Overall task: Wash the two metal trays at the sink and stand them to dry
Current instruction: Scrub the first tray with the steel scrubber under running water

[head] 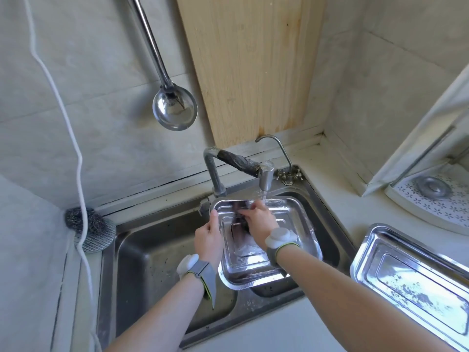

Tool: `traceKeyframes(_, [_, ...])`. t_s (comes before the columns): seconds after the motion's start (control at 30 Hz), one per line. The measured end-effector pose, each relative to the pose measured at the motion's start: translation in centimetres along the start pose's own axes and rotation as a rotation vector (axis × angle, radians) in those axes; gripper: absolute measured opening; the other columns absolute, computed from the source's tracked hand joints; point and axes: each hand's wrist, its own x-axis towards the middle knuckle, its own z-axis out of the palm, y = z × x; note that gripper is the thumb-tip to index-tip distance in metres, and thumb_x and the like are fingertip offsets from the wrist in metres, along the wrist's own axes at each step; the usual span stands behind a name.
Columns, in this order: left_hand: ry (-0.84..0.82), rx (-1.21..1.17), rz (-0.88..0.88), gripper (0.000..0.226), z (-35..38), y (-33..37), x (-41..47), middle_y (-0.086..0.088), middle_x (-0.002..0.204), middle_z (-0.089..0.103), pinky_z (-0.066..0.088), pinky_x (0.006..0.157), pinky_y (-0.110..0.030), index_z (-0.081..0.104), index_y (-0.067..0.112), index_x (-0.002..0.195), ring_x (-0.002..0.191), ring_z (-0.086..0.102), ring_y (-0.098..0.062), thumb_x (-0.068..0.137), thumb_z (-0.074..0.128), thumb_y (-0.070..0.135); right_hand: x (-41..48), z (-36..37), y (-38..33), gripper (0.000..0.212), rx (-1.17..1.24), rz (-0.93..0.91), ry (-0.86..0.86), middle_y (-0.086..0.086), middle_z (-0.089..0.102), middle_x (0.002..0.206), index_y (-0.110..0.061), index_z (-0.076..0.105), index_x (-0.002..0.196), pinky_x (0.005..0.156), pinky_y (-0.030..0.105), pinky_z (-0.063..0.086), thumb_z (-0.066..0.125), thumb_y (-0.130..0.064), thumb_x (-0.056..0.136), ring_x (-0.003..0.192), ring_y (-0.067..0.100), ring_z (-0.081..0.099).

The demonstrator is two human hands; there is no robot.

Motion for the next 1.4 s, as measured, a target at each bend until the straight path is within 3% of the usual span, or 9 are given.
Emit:
traceKeyframes(0.17, [-0.023, -0.006, -0.004, 0.066, 0.1, -0.1, 0.4, -0.005, 0.049, 0.043, 0.030, 0.055, -0.032, 0.045, 0.002, 0.051, 0.052, 0.038, -0.022, 0.095, 0.044, 0.051, -1.3, 0.4, -2.4, 0.031, 0.131, -0.193, 0.054, 0.011, 0.049, 0.117, -0.023, 0.065, 0.123, 0.080, 0.030, 0.046, 0.049, -0.013, 0.098, 0.094, 0.028, 0.055])
traceKeyframes(0.3, [0.013, -0.016, 0.008, 0.058, -0.9, -0.3, 0.4, -0.001, 0.047, 0.030, 0.022, 0.054, -0.029, 0.035, 0.010, 0.050, 0.052, 0.028, -0.018, 0.092, 0.053, 0.046, 0.3, -1.6, 3.5, 0.035, 0.117, 0.200, 0.139, 0.009, 0.048, 0.122, -0.026, 0.060, 0.129, 0.092, 0.031, 0.046, 0.047, -0.016, 0.099, 0.101, 0.032, 0.060])
traceKeyframes(0.47, [-0.038, -0.016, 0.056, 0.057, -1.6, -0.3, 0.8, -0.004, 0.049, 0.034, 0.023, 0.056, -0.029, 0.038, 0.011, 0.050, 0.051, 0.030, -0.017, 0.091, 0.054, 0.047, -0.2, -3.2, 8.9, 0.038, 0.121, 0.618, 0.208, 0.013, 0.058, 0.124, -0.028, 0.056, 0.134, 0.086, 0.036, 0.050, 0.052, -0.027, 0.096, 0.102, 0.032, 0.061])
traceKeyframes(0.7, [0.029, -0.039, 0.012, 0.058, -0.5, -0.6, 1.3, -0.007, 0.052, 0.035, 0.024, 0.055, -0.030, 0.040, 0.009, 0.054, 0.057, 0.032, -0.021, 0.089, 0.053, 0.053, -1.3, -0.7, 0.7, 0.035, 0.212, 0.046, -0.024, -0.004, 0.051, 0.101, -0.032, 0.062, 0.126, 0.076, 0.016, 0.038, 0.062, -0.026, 0.092, 0.087, 0.014, 0.049])
traceKeyframes(0.87, [-0.024, -0.103, -0.026, 0.061, -0.8, -0.8, 1.1, -0.002, 0.050, 0.032, 0.023, 0.057, -0.032, 0.035, 0.013, 0.053, 0.054, 0.029, -0.020, 0.088, 0.048, 0.062, -0.8, -3.0, 5.0, 0.032, 0.201, 0.571, 0.224, 0.010, 0.059, 0.120, -0.023, 0.060, 0.126, 0.082, 0.027, 0.048, 0.056, -0.025, 0.095, 0.098, 0.027, 0.062])
traceKeyframes(1.03, [-0.025, -0.133, -0.091, 0.065, -0.3, -0.5, 2.0, -0.007, 0.060, 0.050, 0.037, 0.062, -0.031, 0.051, 0.011, 0.059, 0.061, 0.044, -0.022, 0.080, 0.046, 0.073, -2.2, 0.1, -4.0, 0.031, 0.270, -0.090, -0.029, -0.001, 0.047, 0.102, -0.031, 0.067, 0.120, 0.083, 0.022, 0.040, 0.061, -0.020, 0.091, 0.094, 0.021, 0.055])
traceKeyframes(1.1, [-0.044, -0.148, -0.113, 0.068, -0.9, -1.2, 2.0, -0.009, 0.061, 0.047, 0.035, 0.062, -0.031, 0.051, 0.012, 0.063, 0.060, 0.043, -0.020, 0.078, 0.043, 0.078, -1.9, -0.6, -1.6, 0.031, 0.203, -0.066, -0.071, -0.001, 0.048, 0.106, -0.033, 0.065, 0.122, 0.089, 0.023, 0.044, 0.060, -0.023, 0.093, 0.093, 0.018, 0.052])
traceKeyframes(1.2, [-0.053, -0.117, -0.083, 0.064, -1.0, -1.5, 1.3, -0.005, 0.053, 0.042, 0.030, 0.060, -0.031, 0.043, 0.013, 0.056, 0.056, 0.039, -0.022, 0.085, 0.041, 0.071, -0.4, -2.4, 0.9, 0.033, 0.121, 0.295, 0.083, 0.007, 0.053, 0.120, -0.033, 0.061, 0.126, 0.087, 0.029, 0.048, 0.053, -0.023, 0.096, 0.096, 0.027, 0.060])
traceKeyframes(1.4, [-0.042, -0.113, -0.081, 0.065, -0.7, -1.3, 1.1, -0.004, 0.054, 0.036, 0.028, 0.059, -0.031, 0.038, 0.013, 0.055, 0.058, 0.034, -0.022, 0.083, 0.043, 0.072, -1.6, -1.4, -3.4, 0.030, 0.105, -0.153, -0.072, 0.002, 0.047, 0.110, -0.029, 0.066, 0.122, 0.092, 0.029, 0.046, 0.056, -0.020, 0.095, 0.101, 0.025, 0.056])
